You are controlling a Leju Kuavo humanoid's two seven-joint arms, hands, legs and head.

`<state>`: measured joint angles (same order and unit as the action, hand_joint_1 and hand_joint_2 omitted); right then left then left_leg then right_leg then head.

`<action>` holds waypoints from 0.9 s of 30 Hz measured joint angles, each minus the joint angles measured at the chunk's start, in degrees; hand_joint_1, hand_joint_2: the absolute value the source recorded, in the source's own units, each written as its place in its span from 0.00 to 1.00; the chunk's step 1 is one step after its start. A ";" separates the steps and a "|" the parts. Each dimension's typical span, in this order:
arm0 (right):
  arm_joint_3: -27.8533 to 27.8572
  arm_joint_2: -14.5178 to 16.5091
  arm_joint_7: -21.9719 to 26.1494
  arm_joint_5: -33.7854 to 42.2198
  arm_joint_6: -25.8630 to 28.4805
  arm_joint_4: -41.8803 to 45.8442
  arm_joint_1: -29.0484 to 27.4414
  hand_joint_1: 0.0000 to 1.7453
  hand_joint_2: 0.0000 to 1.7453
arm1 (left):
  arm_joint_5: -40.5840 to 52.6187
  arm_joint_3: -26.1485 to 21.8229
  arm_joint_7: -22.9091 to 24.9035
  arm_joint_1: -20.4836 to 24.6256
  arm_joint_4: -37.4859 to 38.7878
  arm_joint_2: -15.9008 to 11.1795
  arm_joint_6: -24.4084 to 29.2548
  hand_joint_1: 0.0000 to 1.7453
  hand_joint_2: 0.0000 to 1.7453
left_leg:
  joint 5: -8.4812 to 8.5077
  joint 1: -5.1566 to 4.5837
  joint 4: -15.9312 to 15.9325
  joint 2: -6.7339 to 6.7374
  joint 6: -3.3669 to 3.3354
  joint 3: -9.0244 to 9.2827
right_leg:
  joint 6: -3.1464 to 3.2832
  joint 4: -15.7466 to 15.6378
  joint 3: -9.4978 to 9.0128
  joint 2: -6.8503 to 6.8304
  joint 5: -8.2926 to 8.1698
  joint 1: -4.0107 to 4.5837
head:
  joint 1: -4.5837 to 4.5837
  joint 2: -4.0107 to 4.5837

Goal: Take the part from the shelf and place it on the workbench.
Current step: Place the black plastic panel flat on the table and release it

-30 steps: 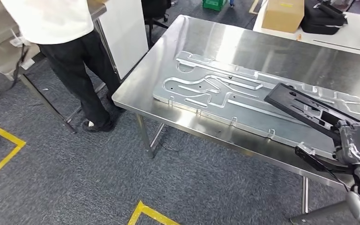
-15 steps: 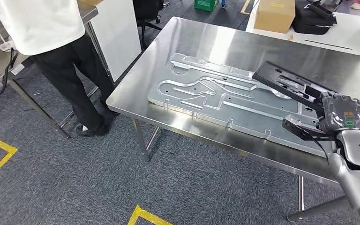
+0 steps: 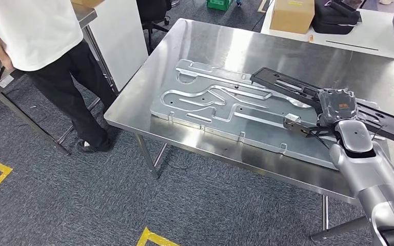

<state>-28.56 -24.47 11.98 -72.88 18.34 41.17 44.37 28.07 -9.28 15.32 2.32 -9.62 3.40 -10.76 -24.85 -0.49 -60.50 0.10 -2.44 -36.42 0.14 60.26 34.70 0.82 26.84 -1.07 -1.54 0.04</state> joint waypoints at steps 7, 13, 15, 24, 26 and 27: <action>-2.72 4.49 0.78 0.16 -0.83 -7.97 3.77 1.00 1.00 | 0.93 0.16 0.77 0.27 -0.01 0.08 0.72 0.00 1.00 | 0.73 -0.07 3.14 -0.33 0.43 1.83 | -0.44 -2.09 -1.37 -0.49 -0.95 0.09 | -0.40 0.00; -4.74 8.58 1.20 0.09 -0.86 -12.40 4.75 1.00 1.00 | 1.38 0.23 0.91 0.32 -0.02 0.28 1.69 0.00 1.00 | 0.42 -0.17 2.72 -0.43 0.08 1.70 | -0.50 -2.48 -1.78 -0.72 -0.59 0.00 | -0.47 0.00; -5.51 9.85 1.24 0.15 -0.90 -13.37 4.82 1.00 1.00 | 1.39 0.23 0.42 0.29 -0.02 0.36 1.72 0.00 1.00 | 0.37 -0.19 2.63 -0.43 0.00 1.71 | -0.54 -2.50 -1.82 -0.74 -0.60 0.00 | -0.46 0.00; -8.15 13.36 1.98 2.14 -0.93 -16.62 3.91 0.00 0.00 | 1.38 0.21 1.04 0.31 -0.02 0.45 0.70 0.00 1.00 | 0.35 -0.16 2.56 -0.24 -0.04 1.83 | -0.80 -2.54 -1.85 -0.62 -0.70 0.07 | -0.45 0.00; -8.48 13.64 2.07 2.62 -0.97 -17.08 3.12 0.00 0.00 | 1.36 0.20 1.70 0.29 -0.02 0.46 0.87 0.00 1.00 | 0.35 -0.11 2.56 -0.23 -0.04 1.84 | -0.80 -2.54 -1.84 -0.62 -0.71 0.13 | -0.45 0.00; -8.56 13.75 1.98 2.87 -0.92 -17.24 2.79 0.00 0.00 | 1.22 0.17 1.93 0.27 -0.02 0.47 1.10 0.00 1.00 | 0.35 -0.09 2.56 -0.22 -0.03 1.85 | -0.80 -2.53 -1.84 -0.62 -0.71 0.16 | -0.45 0.00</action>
<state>-37.12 -10.72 13.96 -70.00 17.42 23.93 47.17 29.29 -9.11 17.26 2.60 -9.64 3.87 -9.66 -24.50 -0.58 -57.94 -0.12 -2.48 -34.57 -0.66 57.73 32.86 0.20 26.13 -0.91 -1.99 0.04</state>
